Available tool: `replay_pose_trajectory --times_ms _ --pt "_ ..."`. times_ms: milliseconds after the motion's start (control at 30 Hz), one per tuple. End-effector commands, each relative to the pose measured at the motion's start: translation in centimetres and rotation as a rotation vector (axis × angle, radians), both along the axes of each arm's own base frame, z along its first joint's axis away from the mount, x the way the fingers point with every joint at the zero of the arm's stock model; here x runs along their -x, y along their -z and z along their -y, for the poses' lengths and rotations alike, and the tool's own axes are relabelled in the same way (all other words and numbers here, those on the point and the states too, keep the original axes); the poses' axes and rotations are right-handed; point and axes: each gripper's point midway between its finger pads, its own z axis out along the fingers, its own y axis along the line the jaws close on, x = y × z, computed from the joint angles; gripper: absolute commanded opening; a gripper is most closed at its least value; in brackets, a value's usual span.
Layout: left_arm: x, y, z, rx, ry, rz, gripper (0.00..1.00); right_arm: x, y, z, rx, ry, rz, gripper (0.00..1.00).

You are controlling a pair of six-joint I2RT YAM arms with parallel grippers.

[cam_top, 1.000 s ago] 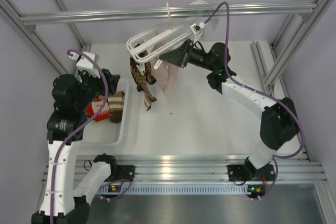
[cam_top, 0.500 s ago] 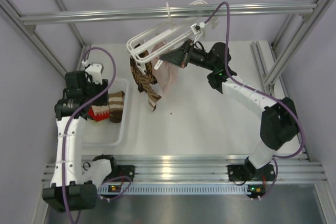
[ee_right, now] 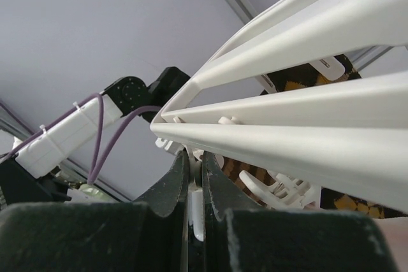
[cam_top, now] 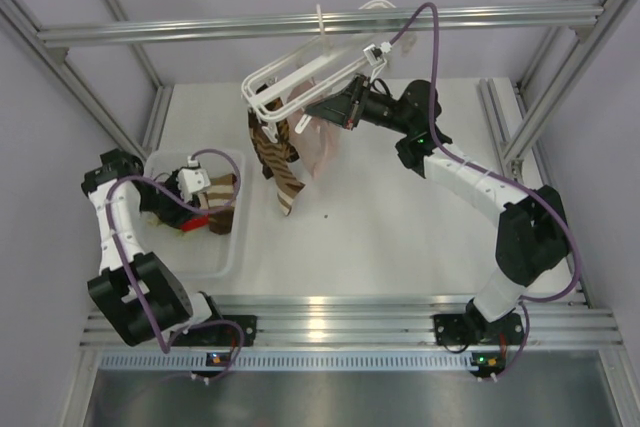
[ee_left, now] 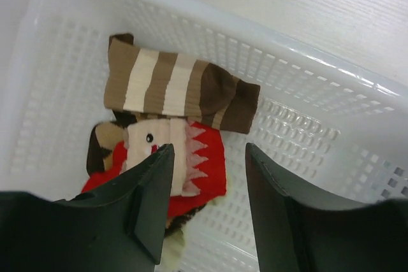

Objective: Clip the socks to the hanger

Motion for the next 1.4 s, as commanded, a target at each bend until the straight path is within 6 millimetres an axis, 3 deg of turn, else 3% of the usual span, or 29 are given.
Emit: replay_pose_trajectory --times_ms 0,200,367,533,667,1133,1233,1367 --pt "0.8 -0.4 3.5 -0.01 0.435 0.266 0.54 0.7 -1.7 0.4 -0.028 -0.03 0.039 0.0" --pt "1.4 4.1 3.6 -0.115 0.679 0.343 0.54 0.4 -2.0 0.4 -0.029 -0.023 0.036 0.0" --pt "2.4 6.1 3.2 -0.161 0.793 0.302 0.54 0.2 -1.6 0.4 -0.022 -0.017 0.024 0.0" --pt "1.6 7.5 3.0 -0.204 0.825 0.319 0.58 -0.2 -1.3 0.3 -0.016 -0.008 0.015 0.0" --pt "0.4 8.1 3.1 -0.268 0.846 0.386 0.66 -0.3 -1.4 0.3 -0.014 -0.006 0.015 0.0" --pt "-2.4 10.1 1.8 -0.343 0.872 0.414 0.62 -1.3 -0.7 0.0 0.004 0.021 -0.001 0.0" --pt "-3.1 10.0 2.1 -0.343 0.864 0.463 0.58 -1.4 -0.7 0.0 0.004 0.024 0.0 0.0" --pt "-3.8 9.4 3.1 -0.338 0.862 0.536 0.43 -1.6 -0.4 -0.1 0.009 0.026 -0.003 0.0"
